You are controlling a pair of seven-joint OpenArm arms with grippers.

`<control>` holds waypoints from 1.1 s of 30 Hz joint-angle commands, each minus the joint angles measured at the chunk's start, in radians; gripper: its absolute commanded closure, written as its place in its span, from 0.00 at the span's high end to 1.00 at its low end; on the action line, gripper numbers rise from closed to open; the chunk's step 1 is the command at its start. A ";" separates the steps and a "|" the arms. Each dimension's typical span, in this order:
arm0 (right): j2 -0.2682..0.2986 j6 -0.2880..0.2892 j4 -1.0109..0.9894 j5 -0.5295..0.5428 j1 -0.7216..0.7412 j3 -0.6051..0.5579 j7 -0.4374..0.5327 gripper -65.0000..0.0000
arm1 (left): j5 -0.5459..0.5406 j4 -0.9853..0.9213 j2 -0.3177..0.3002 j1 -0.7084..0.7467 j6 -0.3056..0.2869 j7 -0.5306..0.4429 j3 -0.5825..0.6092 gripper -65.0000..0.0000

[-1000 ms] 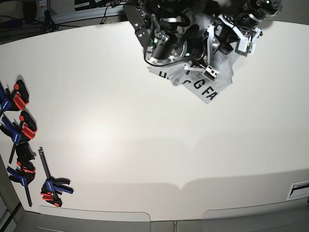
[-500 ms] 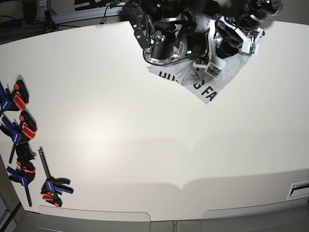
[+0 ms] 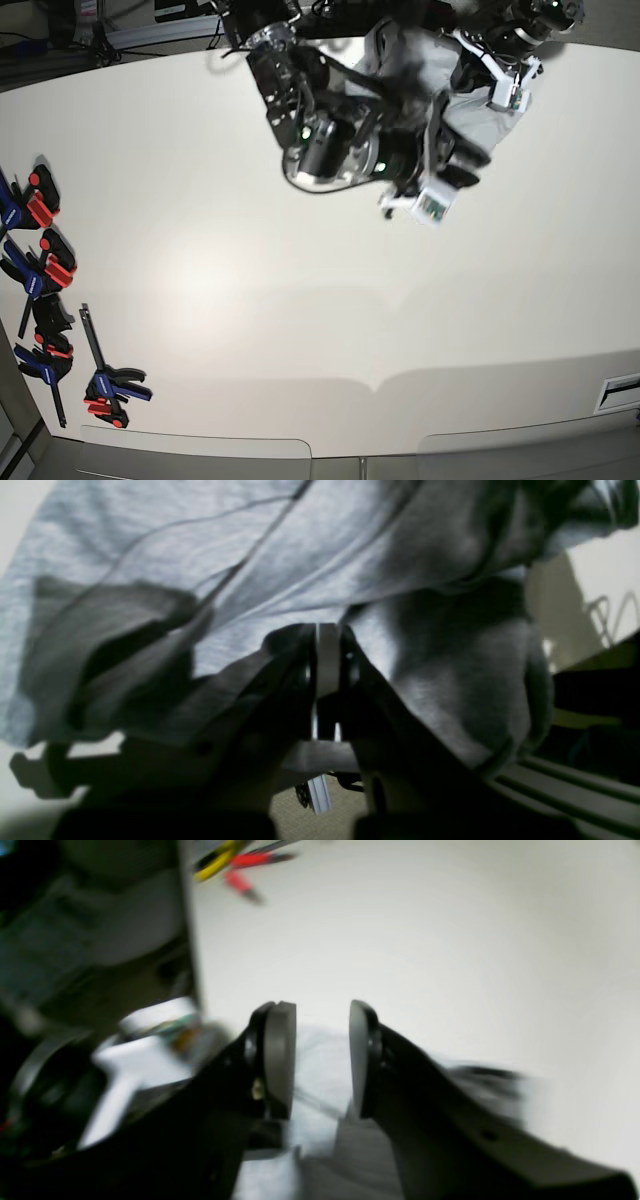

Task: Fold the T-shirt properly
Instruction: 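Fold the lifted end over toward the left gripper with the right gripper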

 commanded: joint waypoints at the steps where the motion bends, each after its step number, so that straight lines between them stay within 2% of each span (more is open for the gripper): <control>1: -0.012 -0.017 0.022 0.013 0.029 0.032 0.025 0.25 | -0.012 0.014 -0.005 0.008 -0.003 -0.019 -0.004 0.00; 5: -0.012 -0.045 0.022 0.025 0.042 0.204 0.010 0.25 | -0.012 0.014 -0.005 0.008 -0.003 -0.019 -0.004 0.00; 7: -0.012 -0.043 0.022 0.071 0.037 0.293 -0.071 0.25 | -0.012 0.014 -0.005 0.008 -0.003 -0.019 -0.004 0.00; 9: -0.012 -0.018 0.022 0.162 0.024 0.374 -0.174 0.26 | -0.011 0.014 -0.005 0.008 -0.003 -0.019 -0.004 0.00; 12: -0.012 0.023 0.022 0.342 -0.038 0.467 -0.213 0.30 | -0.005 0.014 -0.005 0.008 -0.003 -0.019 -0.004 0.00; 15: -0.012 0.052 0.022 0.446 -0.104 0.522 -0.248 0.30 | -0.005 0.014 -0.005 0.008 -0.003 -0.019 -0.004 0.00; 17: -0.012 0.063 0.022 0.491 -0.141 0.530 -0.267 0.30 | -0.005 0.014 -0.005 0.008 -0.003 -0.019 -0.004 0.00; 23: 0.002 0.071 0.022 0.501 -0.199 0.523 -0.272 0.30 | -0.005 0.014 -0.005 0.008 -0.003 -0.019 -0.004 0.00; 28: 0.006 0.076 0.022 0.490 -0.213 0.427 -0.290 0.30 | -0.005 0.014 -0.005 0.008 -0.003 -0.023 -0.004 0.00; 31: 0.006 0.076 0.022 0.440 -0.215 0.362 -0.292 0.30 | -0.005 0.014 -0.006 0.008 -0.003 -0.023 -0.004 0.00; 33: 0.006 0.076 0.022 0.423 -0.215 0.333 -0.291 0.25 | -0.005 0.014 -0.005 0.008 -0.003 -0.022 -0.004 0.00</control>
